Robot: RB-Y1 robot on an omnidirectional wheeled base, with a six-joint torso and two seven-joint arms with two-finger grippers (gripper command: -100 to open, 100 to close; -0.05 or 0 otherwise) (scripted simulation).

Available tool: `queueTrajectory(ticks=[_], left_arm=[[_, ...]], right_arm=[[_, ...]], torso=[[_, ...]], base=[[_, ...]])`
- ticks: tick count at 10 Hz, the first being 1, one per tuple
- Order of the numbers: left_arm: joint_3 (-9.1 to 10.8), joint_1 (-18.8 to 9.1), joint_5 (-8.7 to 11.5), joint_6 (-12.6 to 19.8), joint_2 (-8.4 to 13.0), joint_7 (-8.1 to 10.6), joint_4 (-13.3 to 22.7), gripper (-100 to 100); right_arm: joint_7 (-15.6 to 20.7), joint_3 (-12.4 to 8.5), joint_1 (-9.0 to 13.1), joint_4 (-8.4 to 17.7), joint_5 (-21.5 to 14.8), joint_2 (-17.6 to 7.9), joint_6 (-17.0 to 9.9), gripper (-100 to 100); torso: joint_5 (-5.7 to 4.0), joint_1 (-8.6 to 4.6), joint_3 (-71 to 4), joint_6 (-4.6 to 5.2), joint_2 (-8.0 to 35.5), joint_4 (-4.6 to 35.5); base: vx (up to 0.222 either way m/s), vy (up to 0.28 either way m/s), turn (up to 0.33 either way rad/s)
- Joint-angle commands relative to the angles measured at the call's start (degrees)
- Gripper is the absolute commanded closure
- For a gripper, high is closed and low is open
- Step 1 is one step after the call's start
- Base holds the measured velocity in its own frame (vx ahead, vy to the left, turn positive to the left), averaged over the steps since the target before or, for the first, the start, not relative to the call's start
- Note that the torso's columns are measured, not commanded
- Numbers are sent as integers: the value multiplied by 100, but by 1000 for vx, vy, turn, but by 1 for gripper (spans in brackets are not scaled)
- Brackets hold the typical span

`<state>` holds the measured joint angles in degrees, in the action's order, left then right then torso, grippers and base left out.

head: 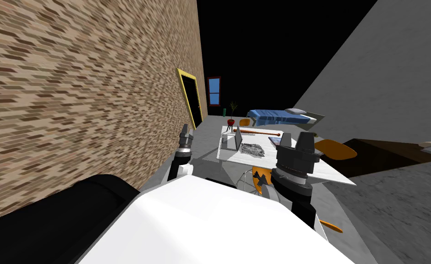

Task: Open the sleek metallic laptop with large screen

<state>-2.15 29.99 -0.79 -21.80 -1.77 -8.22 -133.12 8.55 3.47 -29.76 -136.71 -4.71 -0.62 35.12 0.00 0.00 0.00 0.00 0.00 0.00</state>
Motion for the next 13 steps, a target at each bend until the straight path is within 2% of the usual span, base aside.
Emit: queueTrajectory(ticks=[1,9,10,11,13], left_arm=[[0,0,0,0,0,0,0,0],[0,0,0,-1,0,0,-2,0],[61,-63,-5,5,210,-44,101,-100],[123,-127,-11,11,358,-90,204,-100],[306,-311,-28,29,632,-221,499,-100]], right_arm=[[0,0,0,0,0,0,0,0],[0,0,0,-2,0,0,0,0],[0,0,0,-2,0,0,1,0],[0,0,0,0,0,0,0,0],[0,0,0,1,0,0,0,0]], torso=[[0,0,-467,0,232,235],[0,0,-7073,0,3539,3537],[0,0,-7919,0,3962,3960],[0,0,-8311,1,4159,4150],[-1,-5,-8445,0,4233,4225]], base=[[0,0,0],[0,0,0],[-9,-6,-45],[-34,-19,-79],[-63,-33,-101]])
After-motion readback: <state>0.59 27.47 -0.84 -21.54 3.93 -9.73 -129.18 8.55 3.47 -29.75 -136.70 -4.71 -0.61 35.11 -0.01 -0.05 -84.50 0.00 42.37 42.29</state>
